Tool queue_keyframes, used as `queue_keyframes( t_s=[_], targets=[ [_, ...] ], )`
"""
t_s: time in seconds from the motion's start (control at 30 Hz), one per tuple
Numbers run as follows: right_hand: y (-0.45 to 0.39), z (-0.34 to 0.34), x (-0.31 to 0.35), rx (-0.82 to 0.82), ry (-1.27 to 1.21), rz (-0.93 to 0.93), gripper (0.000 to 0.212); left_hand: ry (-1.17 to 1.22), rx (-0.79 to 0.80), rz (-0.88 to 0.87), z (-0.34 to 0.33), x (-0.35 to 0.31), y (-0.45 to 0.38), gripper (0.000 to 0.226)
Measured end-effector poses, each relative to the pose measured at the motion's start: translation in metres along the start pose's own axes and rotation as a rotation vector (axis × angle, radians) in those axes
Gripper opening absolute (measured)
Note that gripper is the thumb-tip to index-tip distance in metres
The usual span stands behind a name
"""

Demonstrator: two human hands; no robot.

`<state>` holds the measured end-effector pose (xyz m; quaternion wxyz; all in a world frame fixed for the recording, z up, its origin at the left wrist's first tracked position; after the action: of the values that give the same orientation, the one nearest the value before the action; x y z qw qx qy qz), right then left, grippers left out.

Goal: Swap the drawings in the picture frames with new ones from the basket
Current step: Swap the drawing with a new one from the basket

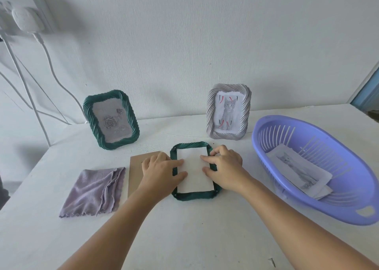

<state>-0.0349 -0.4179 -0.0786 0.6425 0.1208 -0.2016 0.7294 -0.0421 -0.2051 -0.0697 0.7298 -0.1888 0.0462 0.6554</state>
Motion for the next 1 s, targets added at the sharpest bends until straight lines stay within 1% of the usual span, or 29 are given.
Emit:
queue_keyframes(
  t_s=[0.33,0.43,0.53,0.6,0.67,0.73,0.83,1.0],
  targets=[
    [0.000,0.000,-0.001,0.017,-0.006,-0.011,0.041,0.020,-0.016,0.001,0.000,0.001,0.000,0.046],
    [0.001,0.000,-0.001,0.023,-0.011,-0.012,0.040,0.013,-0.078,0.007,0.008,0.003,0.004,0.049],
    [0.002,0.000,0.000,0.019,-0.017,-0.009,0.038,-0.123,-0.154,0.080,0.024,0.018,0.009,0.053],
    [0.002,0.001,0.000,0.016,-0.021,-0.007,0.037,-0.221,-0.130,0.163,0.032,0.031,0.012,0.055],
    [0.002,0.001,0.001,0.018,-0.025,-0.009,0.037,-0.272,-0.071,0.235,0.037,0.043,0.016,0.059],
    [0.003,0.002,0.001,0.016,-0.026,-0.008,0.037,-0.307,-0.006,0.262,0.039,0.050,0.018,0.065],
    [0.003,0.003,0.001,0.010,-0.021,-0.004,0.037,-0.259,0.045,0.274,0.037,0.055,0.020,0.066],
    [0.003,0.003,0.002,0.012,-0.003,0.006,0.038,-0.097,-0.027,0.296,0.032,0.058,0.021,0.055]
  ],
)
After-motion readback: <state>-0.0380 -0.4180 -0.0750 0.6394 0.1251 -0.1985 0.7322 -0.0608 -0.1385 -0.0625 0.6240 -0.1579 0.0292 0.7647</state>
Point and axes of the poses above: each hand's wrist, its own y-axis away from the middle knuckle, its own z-axis out of the back of the hand, x = y × z, the point moved 4 cm from there along -y, towards the middle knuckle, and after that the axes turned 9 degrees about -x, right-handed, at the moved point
